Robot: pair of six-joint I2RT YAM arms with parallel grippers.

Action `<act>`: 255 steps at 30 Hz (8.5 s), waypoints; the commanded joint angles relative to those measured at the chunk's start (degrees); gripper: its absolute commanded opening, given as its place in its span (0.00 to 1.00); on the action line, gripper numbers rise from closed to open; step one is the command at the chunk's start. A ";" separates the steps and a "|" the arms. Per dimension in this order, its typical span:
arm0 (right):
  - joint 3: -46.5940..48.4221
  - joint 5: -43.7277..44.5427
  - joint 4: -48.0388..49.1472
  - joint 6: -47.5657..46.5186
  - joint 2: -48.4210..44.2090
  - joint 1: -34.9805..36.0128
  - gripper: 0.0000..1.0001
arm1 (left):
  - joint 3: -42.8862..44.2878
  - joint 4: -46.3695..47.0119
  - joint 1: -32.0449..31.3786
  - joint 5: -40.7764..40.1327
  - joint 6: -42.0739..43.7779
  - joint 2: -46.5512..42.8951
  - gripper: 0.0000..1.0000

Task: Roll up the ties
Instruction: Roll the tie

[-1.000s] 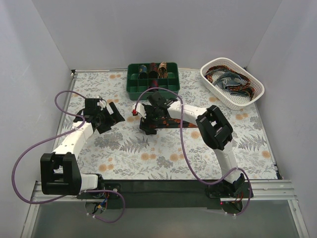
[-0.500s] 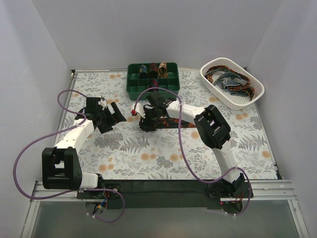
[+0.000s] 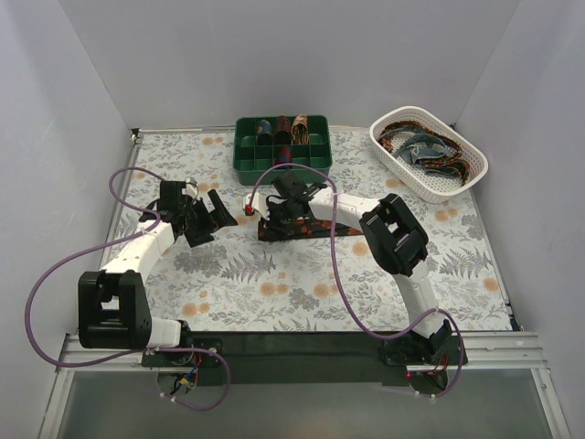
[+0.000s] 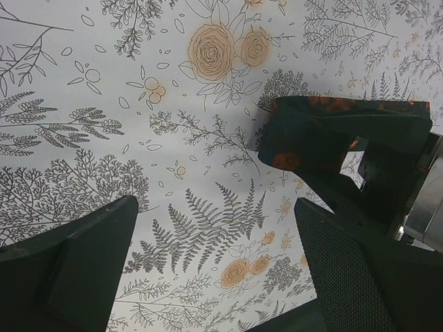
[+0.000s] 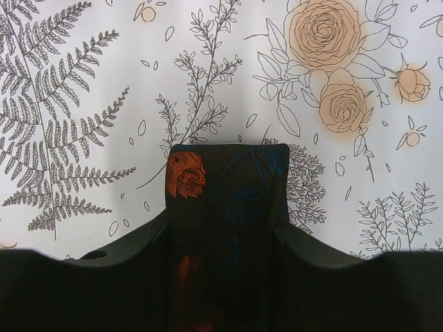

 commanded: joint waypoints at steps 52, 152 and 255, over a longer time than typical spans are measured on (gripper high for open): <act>-4.18 -9.93 -1.17 3.76 -7.57 -6.89 0.92 | -5.39 10.58 -2.99 5.11 -1.29 0.91 0.81; -21.85 -4.48 27.74 70.73 -6.86 -13.83 0.22 | 2.70 22.70 -12.13 7.57 -5.60 19.19 0.80; -42.32 12.57 7.35 57.37 -47.20 -22.01 0.70 | 27.22 -20.71 -38.14 -70.04 6.71 33.16 0.11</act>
